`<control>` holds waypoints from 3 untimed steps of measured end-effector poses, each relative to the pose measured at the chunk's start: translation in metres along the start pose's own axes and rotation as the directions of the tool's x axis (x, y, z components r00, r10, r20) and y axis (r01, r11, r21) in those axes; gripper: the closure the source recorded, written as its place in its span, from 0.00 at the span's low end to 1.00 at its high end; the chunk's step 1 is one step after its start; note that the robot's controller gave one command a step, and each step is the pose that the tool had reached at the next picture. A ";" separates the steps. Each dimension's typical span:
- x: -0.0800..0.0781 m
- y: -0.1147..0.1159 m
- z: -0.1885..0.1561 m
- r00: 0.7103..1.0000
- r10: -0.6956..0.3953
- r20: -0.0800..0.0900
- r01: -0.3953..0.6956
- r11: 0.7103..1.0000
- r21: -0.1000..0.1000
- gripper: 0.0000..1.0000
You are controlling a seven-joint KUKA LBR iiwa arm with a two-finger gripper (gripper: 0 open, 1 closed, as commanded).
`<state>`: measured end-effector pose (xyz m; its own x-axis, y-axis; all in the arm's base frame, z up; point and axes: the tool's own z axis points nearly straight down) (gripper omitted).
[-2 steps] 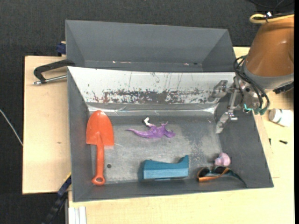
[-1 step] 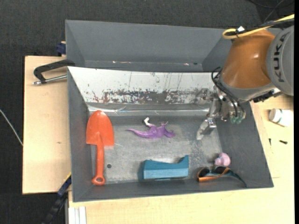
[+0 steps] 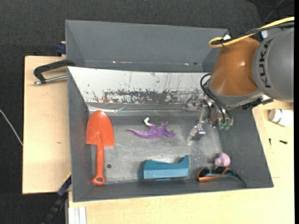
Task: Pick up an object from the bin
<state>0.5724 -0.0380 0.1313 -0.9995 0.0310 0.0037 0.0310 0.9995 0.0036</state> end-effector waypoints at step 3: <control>0.030 0.064 0.034 0.999 -0.045 -0.001 0.045 0.999 0.002 0.00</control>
Offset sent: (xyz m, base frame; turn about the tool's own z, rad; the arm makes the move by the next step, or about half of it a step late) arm -0.0461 0.0676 -0.0309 -0.0305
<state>0.5442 0.0275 0.0972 -0.9999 -0.0137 0.0043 -0.0137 0.9999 0.0022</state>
